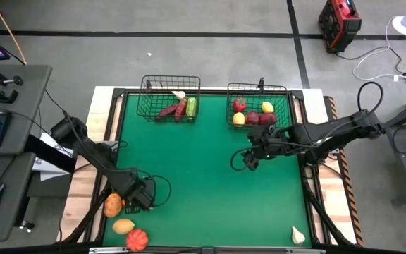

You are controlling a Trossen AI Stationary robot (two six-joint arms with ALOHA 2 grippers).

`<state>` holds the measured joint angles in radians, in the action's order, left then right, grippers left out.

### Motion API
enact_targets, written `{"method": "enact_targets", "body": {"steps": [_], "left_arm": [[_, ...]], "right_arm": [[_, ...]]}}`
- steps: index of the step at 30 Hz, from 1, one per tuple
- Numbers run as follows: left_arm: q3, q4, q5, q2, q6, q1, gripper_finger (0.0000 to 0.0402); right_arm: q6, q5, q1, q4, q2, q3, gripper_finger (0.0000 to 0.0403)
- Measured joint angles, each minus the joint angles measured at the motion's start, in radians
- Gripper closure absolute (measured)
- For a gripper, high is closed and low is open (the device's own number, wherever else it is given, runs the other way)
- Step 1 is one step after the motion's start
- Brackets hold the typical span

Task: Sort produce into baskets
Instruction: Put the red chili pepper into the left wire basket

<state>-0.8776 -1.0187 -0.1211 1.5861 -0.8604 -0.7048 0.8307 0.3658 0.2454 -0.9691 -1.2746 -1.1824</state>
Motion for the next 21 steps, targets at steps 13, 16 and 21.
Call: {"method": "enact_targets", "body": {"steps": [13,16,21], "left_arm": [[0.000,-0.004,0.033,0.017,0.035,0.023,0.0364],[-0.009,-0.016,0.094,-0.032,0.057,0.068,0.0362],[-0.081,-0.024,0.232,-0.136,0.163,0.195,0.0356]], "right_arm": [[0.001,-0.034,0.000,-0.001,0.000,0.000,0.0077],[0.007,-0.043,0.004,0.002,0.000,0.000,0.0077],[0.006,-0.032,0.020,0.030,0.000,0.000,0.0077]]}}
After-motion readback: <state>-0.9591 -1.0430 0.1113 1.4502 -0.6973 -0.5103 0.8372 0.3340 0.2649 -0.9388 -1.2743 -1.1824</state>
